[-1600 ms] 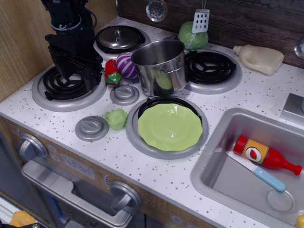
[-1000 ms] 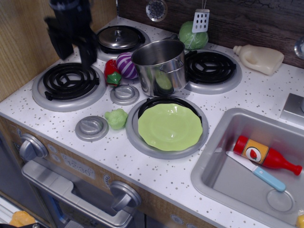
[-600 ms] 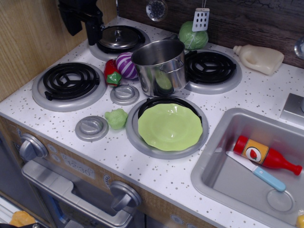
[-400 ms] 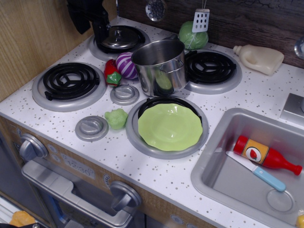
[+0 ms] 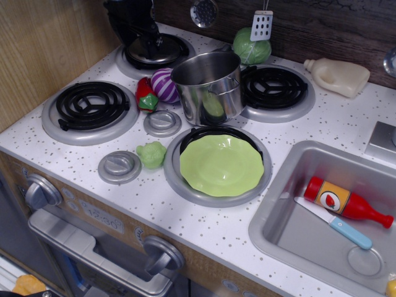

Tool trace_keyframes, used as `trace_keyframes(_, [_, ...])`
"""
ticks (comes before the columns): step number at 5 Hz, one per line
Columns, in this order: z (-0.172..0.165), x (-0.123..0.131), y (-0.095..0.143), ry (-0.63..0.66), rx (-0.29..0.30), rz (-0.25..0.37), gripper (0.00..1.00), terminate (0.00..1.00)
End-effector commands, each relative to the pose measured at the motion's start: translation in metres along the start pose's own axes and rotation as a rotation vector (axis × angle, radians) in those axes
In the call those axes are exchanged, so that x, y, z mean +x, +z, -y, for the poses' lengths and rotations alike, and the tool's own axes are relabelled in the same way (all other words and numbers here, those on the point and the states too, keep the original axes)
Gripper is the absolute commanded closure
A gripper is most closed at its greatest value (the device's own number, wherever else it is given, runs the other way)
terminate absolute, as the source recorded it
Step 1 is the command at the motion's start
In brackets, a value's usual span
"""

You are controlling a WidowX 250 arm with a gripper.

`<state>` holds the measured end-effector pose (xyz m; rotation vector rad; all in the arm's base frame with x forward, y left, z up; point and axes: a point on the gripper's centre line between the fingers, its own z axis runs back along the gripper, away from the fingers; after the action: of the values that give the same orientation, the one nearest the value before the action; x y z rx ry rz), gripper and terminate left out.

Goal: Put lid on pot or pan

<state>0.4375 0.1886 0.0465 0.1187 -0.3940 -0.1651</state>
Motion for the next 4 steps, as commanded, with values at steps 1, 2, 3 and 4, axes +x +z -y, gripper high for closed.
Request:
trace_keyframes(1, [-0.014,0.030,0.010,-0.056,0.079,0.109,0.00,0.00])
trace_keyframes(2, [-0.014,0.039,0.008,-0.067,0.101,0.122,0.00,0.00])
trace_keyframes(3, [-0.014,0.047,0.005,-0.087,0.088,0.128,0.00,0.00])
trace_keyframes(4, [-0.014,0.051,0.003,-0.092,0.080,0.141,0.00,0.00])
